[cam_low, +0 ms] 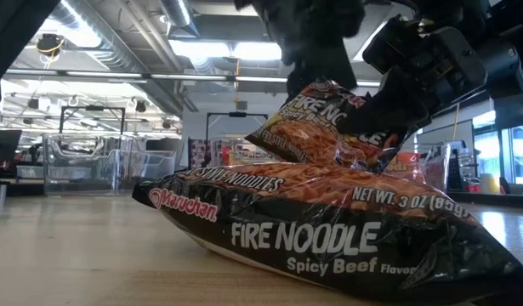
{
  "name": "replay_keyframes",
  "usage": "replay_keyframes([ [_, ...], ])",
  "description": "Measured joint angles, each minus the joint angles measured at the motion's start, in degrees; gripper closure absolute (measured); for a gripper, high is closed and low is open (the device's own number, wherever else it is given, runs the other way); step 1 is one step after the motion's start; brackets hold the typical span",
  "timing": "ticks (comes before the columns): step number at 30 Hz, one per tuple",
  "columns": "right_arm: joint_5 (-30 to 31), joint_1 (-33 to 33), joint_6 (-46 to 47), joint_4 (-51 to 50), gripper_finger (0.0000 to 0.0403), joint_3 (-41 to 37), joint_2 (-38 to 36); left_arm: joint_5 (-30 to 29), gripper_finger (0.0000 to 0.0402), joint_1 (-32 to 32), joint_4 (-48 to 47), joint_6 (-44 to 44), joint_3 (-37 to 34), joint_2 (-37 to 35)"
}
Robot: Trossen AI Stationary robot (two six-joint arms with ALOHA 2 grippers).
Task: Sort Maruchan noodles
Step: Put the top right black noodle pack into the left transparent bin
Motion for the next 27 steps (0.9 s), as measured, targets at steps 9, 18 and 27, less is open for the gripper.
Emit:
replay_keyframes([
  [9, -0.04, -0.02, 0.11, -0.53, 0.0302, -0.02, 0.0, 1.14, 0.015, -0.52, -2.01, -0.21, 0.03, 3.43],
  [18, -0.43, -0.02, 1.25, 0.07, 0.0301, -0.04, 0.02, 0.73, 0.0222, -0.25, -3.45, 0.69, 0.07, 3.32],
  [27, -1.44, -0.02, 4.47, -0.15, 0.0247, -0.09, -0.39, -1.13, 0.0292, -1.1, -3.37, 1.15, 0.07, 3.12],
])
